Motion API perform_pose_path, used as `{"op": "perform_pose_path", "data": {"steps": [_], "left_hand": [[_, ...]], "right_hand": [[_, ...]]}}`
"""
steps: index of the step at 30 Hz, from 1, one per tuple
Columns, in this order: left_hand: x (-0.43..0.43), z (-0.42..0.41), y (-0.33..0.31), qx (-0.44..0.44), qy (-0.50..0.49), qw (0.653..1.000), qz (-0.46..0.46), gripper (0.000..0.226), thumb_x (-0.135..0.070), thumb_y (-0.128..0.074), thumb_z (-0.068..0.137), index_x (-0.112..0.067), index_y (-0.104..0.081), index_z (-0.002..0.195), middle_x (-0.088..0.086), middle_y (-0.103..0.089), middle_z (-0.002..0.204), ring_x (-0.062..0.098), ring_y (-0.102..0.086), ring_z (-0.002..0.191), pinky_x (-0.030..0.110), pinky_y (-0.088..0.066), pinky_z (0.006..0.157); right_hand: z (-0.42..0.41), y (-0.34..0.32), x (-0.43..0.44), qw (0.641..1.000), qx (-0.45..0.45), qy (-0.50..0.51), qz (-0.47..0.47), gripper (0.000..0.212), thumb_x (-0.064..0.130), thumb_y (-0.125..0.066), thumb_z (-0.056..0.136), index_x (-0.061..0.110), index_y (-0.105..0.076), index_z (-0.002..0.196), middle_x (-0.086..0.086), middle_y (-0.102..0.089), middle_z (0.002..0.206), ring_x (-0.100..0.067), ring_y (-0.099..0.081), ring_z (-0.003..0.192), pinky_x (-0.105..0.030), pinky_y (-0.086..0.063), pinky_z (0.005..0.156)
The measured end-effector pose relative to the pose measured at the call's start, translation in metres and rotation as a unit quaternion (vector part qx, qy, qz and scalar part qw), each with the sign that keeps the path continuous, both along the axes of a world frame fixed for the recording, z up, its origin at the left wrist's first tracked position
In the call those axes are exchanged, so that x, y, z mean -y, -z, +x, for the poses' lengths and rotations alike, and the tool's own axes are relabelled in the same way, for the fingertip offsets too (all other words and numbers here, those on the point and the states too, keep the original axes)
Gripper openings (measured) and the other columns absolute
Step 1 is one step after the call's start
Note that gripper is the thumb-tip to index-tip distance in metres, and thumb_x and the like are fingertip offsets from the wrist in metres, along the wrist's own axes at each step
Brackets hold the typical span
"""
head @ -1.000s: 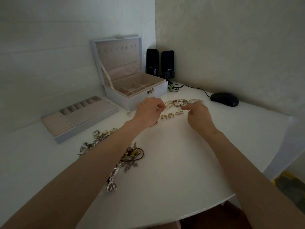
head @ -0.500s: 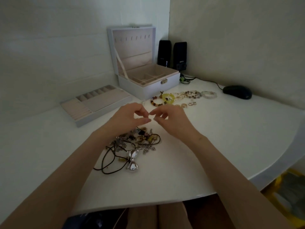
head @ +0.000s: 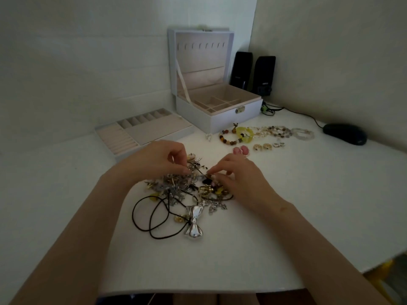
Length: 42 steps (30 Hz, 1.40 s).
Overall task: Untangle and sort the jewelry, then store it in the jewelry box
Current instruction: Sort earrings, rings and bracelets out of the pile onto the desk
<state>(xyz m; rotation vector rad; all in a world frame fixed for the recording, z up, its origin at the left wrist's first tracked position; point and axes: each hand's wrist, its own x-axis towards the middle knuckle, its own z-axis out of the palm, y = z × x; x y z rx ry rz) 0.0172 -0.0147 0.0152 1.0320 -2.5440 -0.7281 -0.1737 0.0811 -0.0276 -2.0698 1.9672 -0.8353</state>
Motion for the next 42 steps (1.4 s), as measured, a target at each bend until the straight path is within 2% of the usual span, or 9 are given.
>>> {"op": "perform_pose_path", "data": {"steps": [7, 15, 18, 21, 24, 30, 33, 38, 42], "left_hand": [[-0.014, -0.006, 0.0, 0.134, 0.147, 0.979, 0.054, 0.02, -0.036, -0.078, 0.072, -0.042, -0.061, 0.08, -0.008, -0.048, 0.091, 0.001, -0.042, 0.087, 0.024, -0.04, 0.08], [-0.022, -0.013, 0.002, 0.137, 0.17, 0.975, 0.037, 0.018, -0.034, -0.077, 0.074, -0.041, -0.06, 0.074, -0.007, -0.043, 0.095, -0.002, -0.036, 0.091, 0.018, -0.034, 0.083], [-0.019, -0.009, -0.001, 0.112, 0.165, 0.979, 0.047, 0.012, -0.035, -0.074, 0.077, -0.04, -0.063, 0.076, -0.007, -0.048, 0.096, 0.001, -0.042, 0.095, 0.025, -0.037, 0.088], [-0.016, -0.005, -0.007, 0.059, 0.146, 0.986, 0.061, 0.012, -0.03, -0.073, 0.079, -0.035, -0.063, 0.075, -0.01, -0.051, 0.092, 0.001, -0.047, 0.09, 0.02, -0.039, 0.084], [-0.015, -0.004, -0.009, -0.003, 0.131, 0.99, 0.06, 0.009, -0.022, -0.071, 0.081, -0.026, -0.064, 0.077, -0.008, -0.053, 0.086, -0.002, -0.048, 0.076, 0.01, -0.037, 0.072], [-0.013, -0.007, -0.007, -0.058, 0.102, 0.991, 0.062, 0.011, -0.017, -0.068, 0.084, -0.024, -0.062, 0.078, -0.021, -0.057, 0.07, -0.003, -0.05, 0.066, 0.009, -0.038, 0.066], [-0.007, -0.004, -0.004, -0.086, 0.025, 0.996, 0.03, 0.004, -0.021, -0.067, 0.085, -0.021, -0.064, 0.082, -0.013, -0.064, 0.077, 0.005, -0.057, 0.073, 0.016, -0.044, 0.069], [0.007, 0.014, -0.001, -0.01, -0.119, 0.993, -0.013, 0.015, -0.015, -0.072, 0.081, -0.021, -0.059, 0.077, -0.008, -0.058, 0.076, 0.008, -0.053, 0.071, 0.019, -0.038, 0.061], [0.011, 0.022, -0.001, 0.085, -0.154, 0.984, -0.006, 0.015, -0.014, -0.074, 0.079, -0.017, -0.06, 0.084, -0.008, -0.055, 0.078, 0.013, -0.053, 0.08, 0.027, -0.042, 0.074]], "right_hand": [[-0.001, -0.001, -0.003, 0.999, 0.045, 0.018, 0.003, 0.006, 0.019, -0.067, 0.085, 0.022, -0.07, 0.082, 0.007, -0.057, 0.088, -0.01, -0.052, 0.084, -0.029, -0.045, 0.081], [0.0, -0.005, -0.008, 0.996, 0.08, -0.019, 0.029, 0.006, 0.017, -0.068, 0.084, 0.021, -0.072, 0.083, 0.01, -0.058, 0.088, -0.009, -0.056, 0.08, -0.032, -0.049, 0.079], [0.0, -0.004, -0.009, 0.996, 0.087, -0.019, -0.005, 0.014, 0.017, -0.068, 0.084, 0.026, -0.071, 0.093, 0.009, -0.06, 0.092, -0.008, -0.057, 0.084, -0.025, -0.046, 0.078], [0.006, -0.01, -0.012, 0.983, 0.168, -0.063, -0.024, 0.024, 0.013, -0.073, 0.08, 0.026, -0.068, 0.1, 0.007, -0.065, 0.096, -0.008, -0.057, 0.087, -0.016, -0.042, 0.075], [0.016, -0.017, -0.013, 0.962, 0.254, -0.1, -0.021, 0.035, 0.01, -0.078, 0.074, 0.021, -0.06, 0.101, 0.007, -0.068, 0.092, -0.008, -0.064, 0.081, -0.023, -0.051, 0.077], [0.023, -0.016, -0.01, 0.957, 0.263, -0.095, -0.079, 0.024, 0.0, -0.074, 0.076, 0.017, -0.061, 0.086, 0.011, -0.067, 0.078, -0.002, -0.062, 0.072, -0.013, -0.049, 0.072], [0.021, -0.013, -0.008, 0.96, 0.247, -0.054, -0.124, 0.015, 0.004, -0.072, 0.08, 0.016, -0.067, 0.087, 0.008, -0.067, 0.075, -0.009, -0.064, 0.069, -0.021, -0.053, 0.068], [0.011, -0.012, -0.007, 0.949, 0.3, 0.0, -0.095, 0.01, 0.002, -0.068, 0.084, 0.011, -0.07, 0.088, 0.01, -0.064, 0.071, -0.01, -0.066, 0.061, -0.023, -0.056, 0.062], [0.011, -0.01, -0.005, 0.968, 0.238, -0.026, -0.081, 0.024, -0.004, -0.069, 0.08, 0.019, -0.073, 0.086, 0.004, -0.061, 0.084, -0.006, -0.062, 0.071, -0.023, -0.055, 0.073]]}}
